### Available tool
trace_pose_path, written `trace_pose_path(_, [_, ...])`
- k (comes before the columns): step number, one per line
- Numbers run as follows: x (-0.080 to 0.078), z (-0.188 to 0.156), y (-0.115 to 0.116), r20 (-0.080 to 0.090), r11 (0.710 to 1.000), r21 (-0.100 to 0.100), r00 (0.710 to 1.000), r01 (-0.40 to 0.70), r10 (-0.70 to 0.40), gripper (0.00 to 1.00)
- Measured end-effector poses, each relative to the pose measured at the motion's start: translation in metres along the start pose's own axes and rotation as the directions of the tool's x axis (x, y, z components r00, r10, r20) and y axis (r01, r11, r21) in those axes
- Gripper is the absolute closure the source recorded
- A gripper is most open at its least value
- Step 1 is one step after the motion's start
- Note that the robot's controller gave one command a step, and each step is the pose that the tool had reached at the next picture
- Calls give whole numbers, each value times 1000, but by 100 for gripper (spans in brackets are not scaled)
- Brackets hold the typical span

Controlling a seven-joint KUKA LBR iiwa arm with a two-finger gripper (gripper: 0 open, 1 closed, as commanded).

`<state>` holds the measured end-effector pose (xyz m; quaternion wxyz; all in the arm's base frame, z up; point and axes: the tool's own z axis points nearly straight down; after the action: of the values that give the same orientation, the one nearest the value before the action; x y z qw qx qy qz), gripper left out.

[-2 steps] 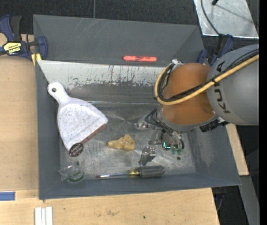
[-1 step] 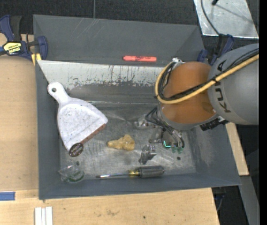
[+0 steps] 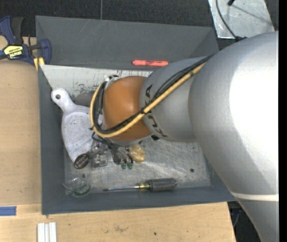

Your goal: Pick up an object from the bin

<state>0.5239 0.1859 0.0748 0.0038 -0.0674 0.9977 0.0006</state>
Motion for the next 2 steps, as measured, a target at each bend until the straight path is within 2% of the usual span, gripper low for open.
trace_pose_path(1, [0,0,0,0,1000,0,1000,0,0,100])
trace_pose_path(2, [-10,0,12,-5,993,1,993,116,-116,0])
